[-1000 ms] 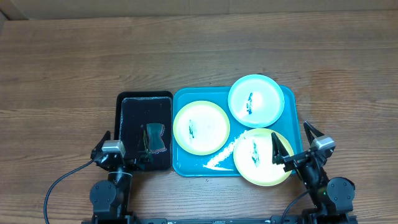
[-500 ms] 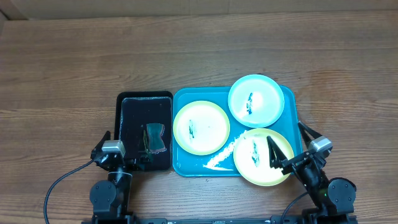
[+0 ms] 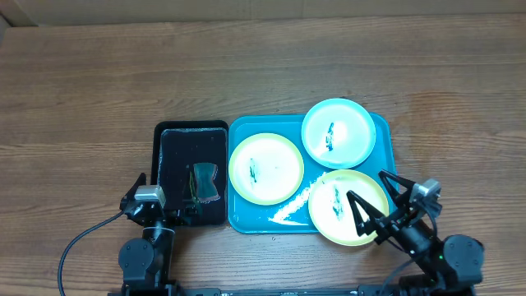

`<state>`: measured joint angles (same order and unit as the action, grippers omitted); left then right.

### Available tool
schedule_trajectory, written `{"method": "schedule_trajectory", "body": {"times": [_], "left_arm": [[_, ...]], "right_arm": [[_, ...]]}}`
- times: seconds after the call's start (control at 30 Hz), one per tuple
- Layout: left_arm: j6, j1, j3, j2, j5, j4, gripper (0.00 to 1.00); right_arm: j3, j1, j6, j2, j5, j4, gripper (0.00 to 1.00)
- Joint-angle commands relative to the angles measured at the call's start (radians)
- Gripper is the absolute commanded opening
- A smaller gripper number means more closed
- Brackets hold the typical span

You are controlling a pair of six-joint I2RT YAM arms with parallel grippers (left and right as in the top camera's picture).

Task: Clean dirty plates on tray and stack at the side
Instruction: 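Move the right gripper over the teal tray to the lower yellow plate's rim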

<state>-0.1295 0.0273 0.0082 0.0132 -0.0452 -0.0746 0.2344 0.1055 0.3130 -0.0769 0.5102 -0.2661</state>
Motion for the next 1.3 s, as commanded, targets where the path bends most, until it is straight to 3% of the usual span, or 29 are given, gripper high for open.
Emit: {"method": "schedule_trajectory", "body": {"times": [0.0, 0.27, 0.47, 0.57, 0.73, 1.07, 1.27], "left_arm": [[-0.013, 0.006, -0.004, -0.008, 0.000, 0.000, 0.99], [-0.013, 0.006, -0.004, -0.008, 0.000, 0.000, 0.99], [-0.013, 0.006, -0.004, -0.008, 0.000, 0.000, 1.00], [-0.013, 0.006, -0.004, -0.008, 0.000, 0.000, 1.00], [-0.013, 0.006, -0.004, -0.008, 0.000, 0.000, 1.00], [-0.013, 0.006, -0.004, -0.008, 0.000, 0.000, 0.99], [-0.013, 0.006, -0.004, -0.008, 0.000, 0.000, 1.00]], "right_arm": [[0.120, -0.001, -0.010, -0.099, 0.016, -0.045, 1.00], [0.415, 0.000, -0.056, -0.529, 0.116, -0.190, 1.00], [0.683, 0.003, -0.062, -0.895, 0.165, -0.436, 1.00], [0.821, 0.032, -0.142, -1.092, 0.165, -0.618, 1.00], [0.924, 0.117, -0.169, -1.295, 0.165, -0.756, 1.00], [0.927, 0.311, -0.191, -1.371, 0.158, -0.747, 1.00], [0.927, 0.352, -0.192, -1.371, 0.157, -0.757, 1.00]]}}
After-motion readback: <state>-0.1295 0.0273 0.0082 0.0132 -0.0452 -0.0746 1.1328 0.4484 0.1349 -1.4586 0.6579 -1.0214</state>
